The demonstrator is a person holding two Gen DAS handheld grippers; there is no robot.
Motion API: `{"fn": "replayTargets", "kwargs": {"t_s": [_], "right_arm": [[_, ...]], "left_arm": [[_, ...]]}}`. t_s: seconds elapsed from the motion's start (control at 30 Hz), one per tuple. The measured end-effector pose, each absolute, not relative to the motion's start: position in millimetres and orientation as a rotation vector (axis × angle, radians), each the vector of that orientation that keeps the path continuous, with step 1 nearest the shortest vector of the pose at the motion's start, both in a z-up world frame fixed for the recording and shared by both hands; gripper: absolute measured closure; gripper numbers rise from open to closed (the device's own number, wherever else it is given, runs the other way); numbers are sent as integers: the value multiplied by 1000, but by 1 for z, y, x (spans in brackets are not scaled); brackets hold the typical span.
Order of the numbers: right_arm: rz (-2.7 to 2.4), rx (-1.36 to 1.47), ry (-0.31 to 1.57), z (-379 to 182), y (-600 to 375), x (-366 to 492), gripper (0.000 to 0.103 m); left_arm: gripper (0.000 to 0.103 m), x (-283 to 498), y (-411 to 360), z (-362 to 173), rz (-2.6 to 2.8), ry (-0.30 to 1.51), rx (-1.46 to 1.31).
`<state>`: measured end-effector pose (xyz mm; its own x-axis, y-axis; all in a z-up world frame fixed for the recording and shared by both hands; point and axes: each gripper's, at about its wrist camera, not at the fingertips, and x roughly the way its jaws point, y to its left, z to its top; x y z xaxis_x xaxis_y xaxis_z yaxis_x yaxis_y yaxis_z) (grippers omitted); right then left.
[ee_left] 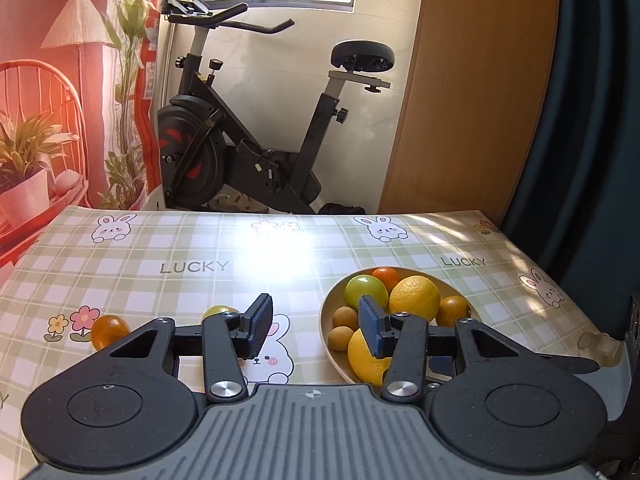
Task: Organize fruits
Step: 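Withdraw the left tool and move it to the bright small orange, then close the left tool around the bright small orange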
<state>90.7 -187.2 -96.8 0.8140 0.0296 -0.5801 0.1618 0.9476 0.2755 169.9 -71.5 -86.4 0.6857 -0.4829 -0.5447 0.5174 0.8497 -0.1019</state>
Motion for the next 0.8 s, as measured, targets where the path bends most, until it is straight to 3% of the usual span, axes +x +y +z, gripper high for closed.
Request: {"fn": "replayTargets", "kwargs": {"t_s": [0.8], "right_arm": [[43, 170, 713, -111, -111, 117, 52]], "left_arm": [[52, 191, 22, -92, -382, 622, -20]]}}
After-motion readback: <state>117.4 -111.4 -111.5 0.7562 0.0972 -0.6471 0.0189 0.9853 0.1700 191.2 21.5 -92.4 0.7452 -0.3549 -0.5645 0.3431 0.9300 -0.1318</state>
